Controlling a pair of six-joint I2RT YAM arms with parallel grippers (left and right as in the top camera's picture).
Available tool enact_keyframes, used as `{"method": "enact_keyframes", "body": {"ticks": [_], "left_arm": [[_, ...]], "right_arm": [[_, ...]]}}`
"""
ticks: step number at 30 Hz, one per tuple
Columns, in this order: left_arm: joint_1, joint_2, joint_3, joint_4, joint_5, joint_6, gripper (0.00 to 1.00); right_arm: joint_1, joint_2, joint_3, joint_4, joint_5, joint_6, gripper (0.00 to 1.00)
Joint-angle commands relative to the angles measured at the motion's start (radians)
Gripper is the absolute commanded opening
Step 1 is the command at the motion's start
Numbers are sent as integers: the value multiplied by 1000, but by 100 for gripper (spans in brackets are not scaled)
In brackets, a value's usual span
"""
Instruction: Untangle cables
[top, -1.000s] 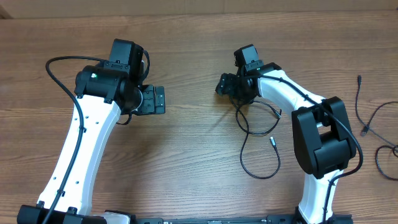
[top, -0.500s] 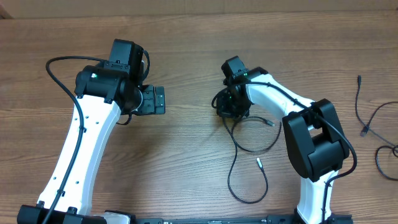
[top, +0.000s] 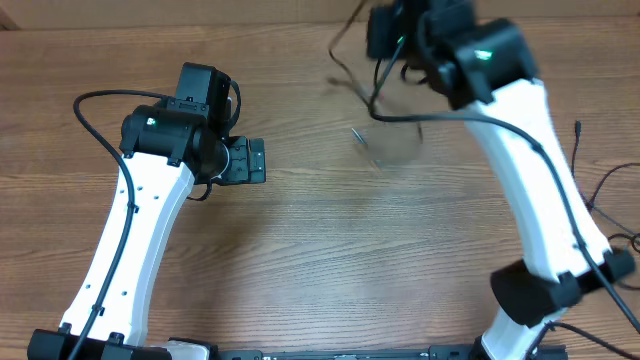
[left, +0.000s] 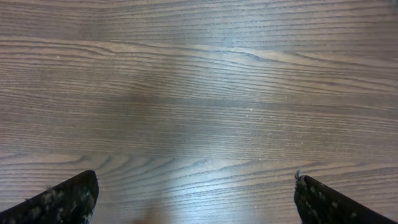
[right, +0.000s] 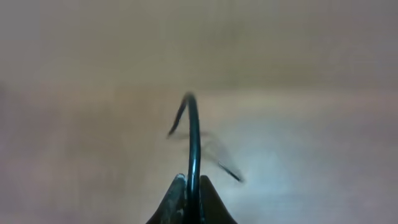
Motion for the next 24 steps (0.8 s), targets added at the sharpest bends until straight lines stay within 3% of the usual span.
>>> {"method": "enact_keyframes", "body": {"ticks": [1, 4, 7, 14, 24], "left_arm": [[4, -5, -2, 1, 4, -10, 100], [4, -5, -2, 1, 4, -10, 100], [5, -5, -2, 1, 4, -10, 100], [4, -5, -2, 1, 4, -10, 100], [4, -5, -2, 1, 4, -10, 100]], "right_arm": [[-3, -51, 89, 64, 280, -7, 4], [-7, -60, 94, 133, 500, -8, 4], [-39, -60, 93, 147, 600, -8, 4], [-305, -60, 93, 177, 581, -3, 4], [-756, -46, 85, 263, 297, 65, 4]]}}
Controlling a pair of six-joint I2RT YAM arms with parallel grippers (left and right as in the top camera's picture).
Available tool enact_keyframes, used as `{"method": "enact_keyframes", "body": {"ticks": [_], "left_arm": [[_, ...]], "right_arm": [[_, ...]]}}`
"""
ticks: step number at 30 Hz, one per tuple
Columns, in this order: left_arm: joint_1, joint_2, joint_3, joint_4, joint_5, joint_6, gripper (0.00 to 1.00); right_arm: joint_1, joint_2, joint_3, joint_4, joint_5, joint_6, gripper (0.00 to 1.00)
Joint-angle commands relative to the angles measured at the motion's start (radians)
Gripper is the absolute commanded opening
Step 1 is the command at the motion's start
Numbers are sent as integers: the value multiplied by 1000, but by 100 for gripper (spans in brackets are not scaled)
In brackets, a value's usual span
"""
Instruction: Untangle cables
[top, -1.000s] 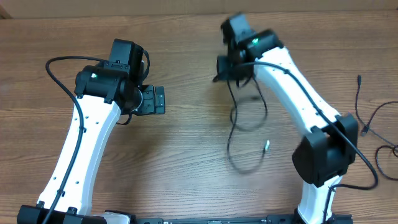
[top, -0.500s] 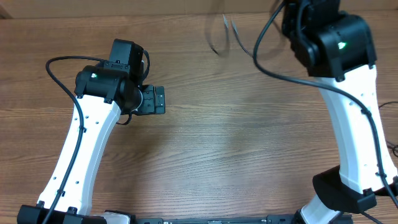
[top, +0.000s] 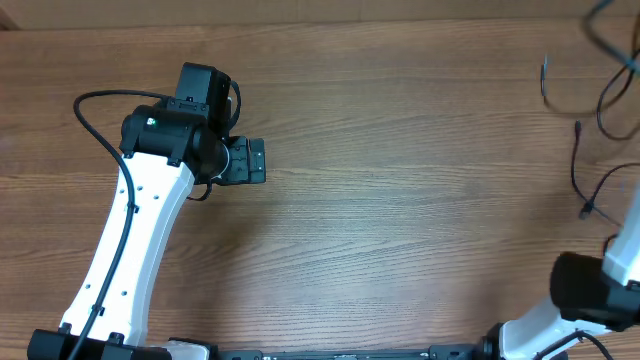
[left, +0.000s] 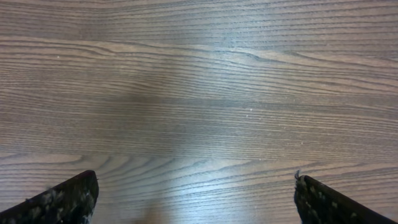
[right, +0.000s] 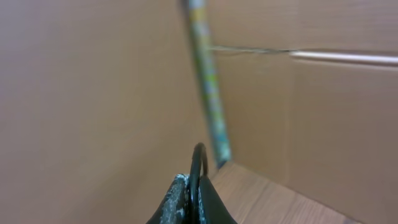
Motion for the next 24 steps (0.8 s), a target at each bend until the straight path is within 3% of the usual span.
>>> {"method": "enact_keyframes", "body": {"ticks": [1, 7, 16, 18, 19, 20, 21, 22, 23, 24], "left_arm": [[4, -5, -2, 1, 5, -10, 100], [4, -5, -2, 1, 5, -10, 100], [4, -5, -2, 1, 5, -10, 100], [4, -5, -2, 1, 4, -10, 100], [4, -5, -2, 1, 4, -10, 100], [4, -5, -2, 1, 5, -10, 100], [4, -5, -2, 1, 5, -10, 100], [4, -5, -2, 1, 5, -10, 100], [4, -5, -2, 1, 5, -10, 100], [4, -5, -2, 1, 5, -10, 100]], "right_arm": [[-118, 21, 1, 10, -131, 30, 4], [-277, 168, -1, -5, -319, 49, 4], [-297, 464, -1, -210, -327, 48, 4], [-297, 528, -1, -274, -328, 48, 12], [-297, 547, -1, -302, -328, 48, 17], [-297, 558, -1, -317, -328, 48, 29], [-297, 561, -3, -327, -330, 48, 48], [-297, 561, -11, -332, -336, 49, 94], [-297, 561, -11, -341, -338, 48, 100], [-297, 561, -10, -357, -338, 48, 100]]}}
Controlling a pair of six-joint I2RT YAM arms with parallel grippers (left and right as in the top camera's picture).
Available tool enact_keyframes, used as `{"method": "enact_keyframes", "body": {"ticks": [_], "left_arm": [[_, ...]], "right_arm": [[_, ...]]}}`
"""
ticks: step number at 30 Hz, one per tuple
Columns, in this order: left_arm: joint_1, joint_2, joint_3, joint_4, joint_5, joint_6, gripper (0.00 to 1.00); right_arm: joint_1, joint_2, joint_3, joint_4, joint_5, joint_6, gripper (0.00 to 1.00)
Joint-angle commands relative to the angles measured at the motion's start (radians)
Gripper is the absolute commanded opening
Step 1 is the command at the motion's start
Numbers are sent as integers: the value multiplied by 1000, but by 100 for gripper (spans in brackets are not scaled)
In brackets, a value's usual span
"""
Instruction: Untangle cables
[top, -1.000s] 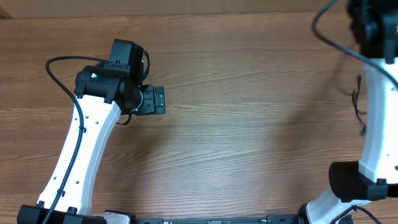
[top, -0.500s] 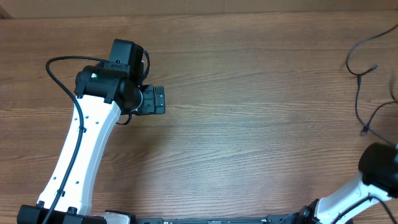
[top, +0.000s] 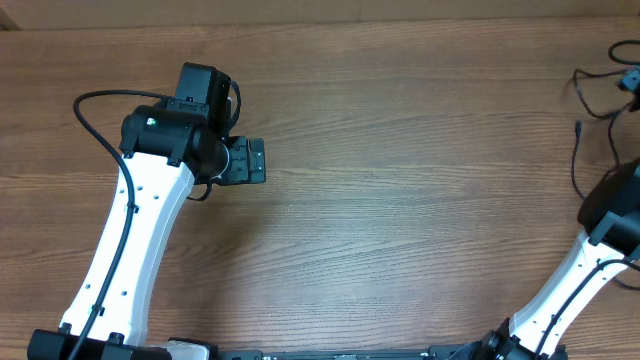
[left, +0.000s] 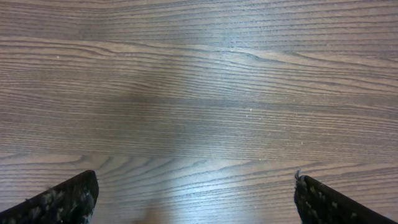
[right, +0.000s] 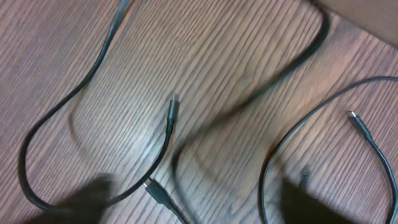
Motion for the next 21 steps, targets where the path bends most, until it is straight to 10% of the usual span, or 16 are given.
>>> {"method": "enact_keyframes", "body": {"ticks": [1, 11, 21], "left_arm": [[4, -5, -2, 0, 5, -10, 100], [4, -5, -2, 0, 5, -10, 100], [4, -5, -2, 0, 4, -10, 100]], "right_arm": [[-1, -17, 4, -30, -5, 6, 100], [13, -241, 5, -136, -108, 6, 100], [262, -487, 5, -290, -779, -135, 100]]}}
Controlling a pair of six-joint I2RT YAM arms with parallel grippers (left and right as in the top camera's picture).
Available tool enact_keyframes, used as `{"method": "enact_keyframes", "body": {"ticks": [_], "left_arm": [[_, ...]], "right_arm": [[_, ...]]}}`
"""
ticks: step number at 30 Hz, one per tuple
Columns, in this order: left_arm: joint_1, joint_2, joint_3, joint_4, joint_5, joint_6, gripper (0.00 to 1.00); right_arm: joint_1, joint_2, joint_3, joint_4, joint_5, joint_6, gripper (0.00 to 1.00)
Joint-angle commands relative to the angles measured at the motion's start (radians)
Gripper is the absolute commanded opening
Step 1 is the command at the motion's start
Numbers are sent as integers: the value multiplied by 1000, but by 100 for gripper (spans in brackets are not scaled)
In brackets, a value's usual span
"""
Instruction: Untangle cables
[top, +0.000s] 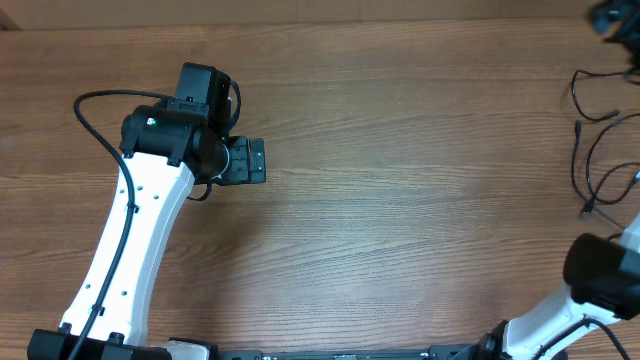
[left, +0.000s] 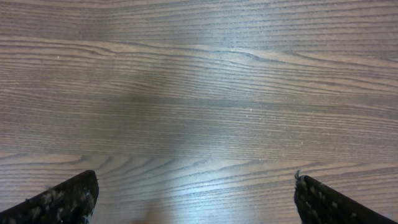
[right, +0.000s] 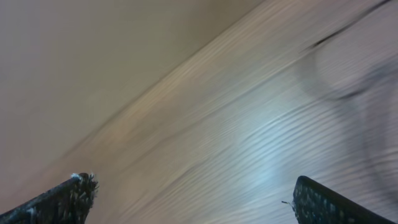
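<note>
Thin black cables (top: 579, 130) lie in loose loops at the table's right edge; in the right wrist view only a blurred dark streak of cable (right: 331, 38) shows. My right gripper (top: 606, 17) is at the far right corner, partly out of frame. In its own view the right gripper (right: 194, 191) is open and holds nothing. My left gripper (top: 247, 160) hovers over bare wood at the table's left. Seen from its wrist, the left gripper (left: 196, 190) is open and empty, far from the cables.
The wooden table (top: 400, 200) stretches between the two arms. The right arm's lower link (top: 600, 275) stands near the front right corner, next to the cables. A brown wall runs behind the table's far edge.
My right gripper, open low over the cables at the right edge, has moved to the far right corner. The cables lie on the table. My left arm is unchanged.
My right gripper was shut on a black cable, holding it above the far middle of the table. Then it was off to the right, still shut on it. Then it was open over cables lying at the right edge, where they now rest.
</note>
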Motion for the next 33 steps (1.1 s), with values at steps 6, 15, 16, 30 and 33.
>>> {"method": "enact_keyframes", "body": {"ticks": [6, 15, 16, 30, 33], "left_arm": [[4, -5, -2, 1, 4, -10, 100], [4, -5, -2, 1, 4, -10, 100], [4, -5, -2, 1, 4, -10, 100], [4, -5, -2, 1, 4, -10, 100], [4, -5, -2, 1, 4, -10, 100]], "right_arm": [[356, 21, 0, -170, -138, -30, 100], [633, 21, 0, -160, 42, -29, 100], [640, 21, 0, -160, 42, -29, 100], [645, 21, 0, -160, 42, -29, 100], [645, 21, 0, -160, 42, -29, 100]]}}
